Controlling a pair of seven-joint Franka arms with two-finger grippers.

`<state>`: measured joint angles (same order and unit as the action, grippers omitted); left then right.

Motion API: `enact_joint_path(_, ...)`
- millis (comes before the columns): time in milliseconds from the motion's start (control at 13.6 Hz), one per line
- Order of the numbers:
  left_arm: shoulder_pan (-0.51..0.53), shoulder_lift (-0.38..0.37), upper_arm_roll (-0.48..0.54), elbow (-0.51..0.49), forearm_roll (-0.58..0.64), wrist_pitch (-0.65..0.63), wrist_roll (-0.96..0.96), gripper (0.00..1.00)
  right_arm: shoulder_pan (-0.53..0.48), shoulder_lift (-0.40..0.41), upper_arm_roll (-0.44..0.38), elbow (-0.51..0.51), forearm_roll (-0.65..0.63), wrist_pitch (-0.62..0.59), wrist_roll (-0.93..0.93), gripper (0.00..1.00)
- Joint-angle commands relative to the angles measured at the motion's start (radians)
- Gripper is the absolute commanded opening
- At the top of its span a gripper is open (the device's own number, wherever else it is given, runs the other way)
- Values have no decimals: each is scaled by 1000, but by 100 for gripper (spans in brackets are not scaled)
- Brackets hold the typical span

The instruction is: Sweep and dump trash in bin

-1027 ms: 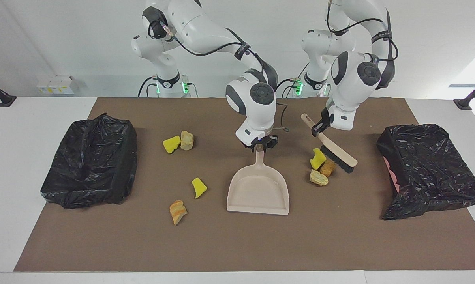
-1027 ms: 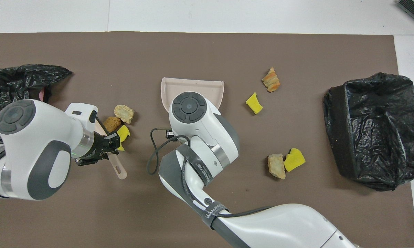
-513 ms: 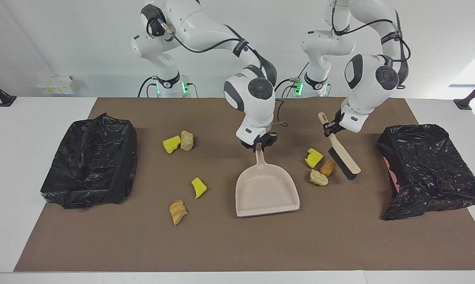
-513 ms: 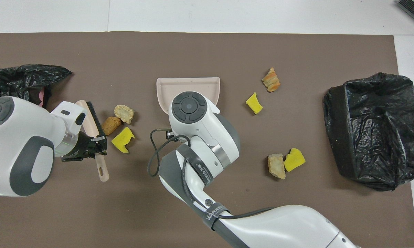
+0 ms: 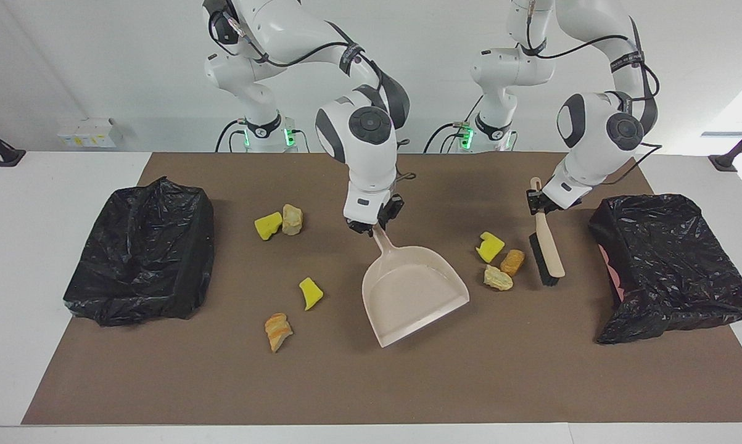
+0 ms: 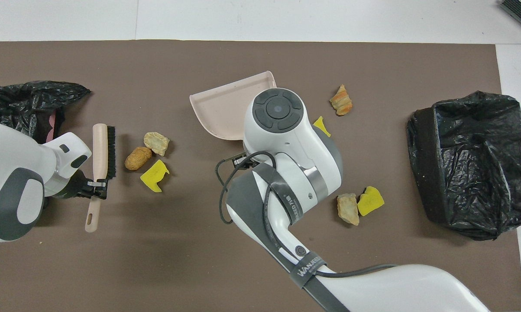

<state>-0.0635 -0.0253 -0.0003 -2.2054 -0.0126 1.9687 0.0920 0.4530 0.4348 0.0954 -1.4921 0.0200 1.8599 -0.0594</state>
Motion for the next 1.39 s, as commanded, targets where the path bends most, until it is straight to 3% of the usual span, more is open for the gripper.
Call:
enact_joint_path(0, -15, 44, -7, -7, 34, 45, 23, 0, -19, -34, 9, -54, -81, -4, -240, 0)
enact_joint_path(293, -70, 70, -10, -10, 34, 93, -1, 0, -72, -42, 9, -89, -167, 8, -775, 0)
enact_joint_path(440, -114, 65, -10, -20, 33, 96, -84, 0, -70, -50, 9, -108, -208, 12, -936, 0)
enact_joint_path(880, -197, 44, -14, -60, 31, 104, -195, 0, -70, -105, 9, -215, -230, 48, -994, 0)
enact_joint_path(1320, -312, 24, -17, -80, 5, 105, -333, 0, -66, -111, 10, -283, -230, 93, -985, 0)
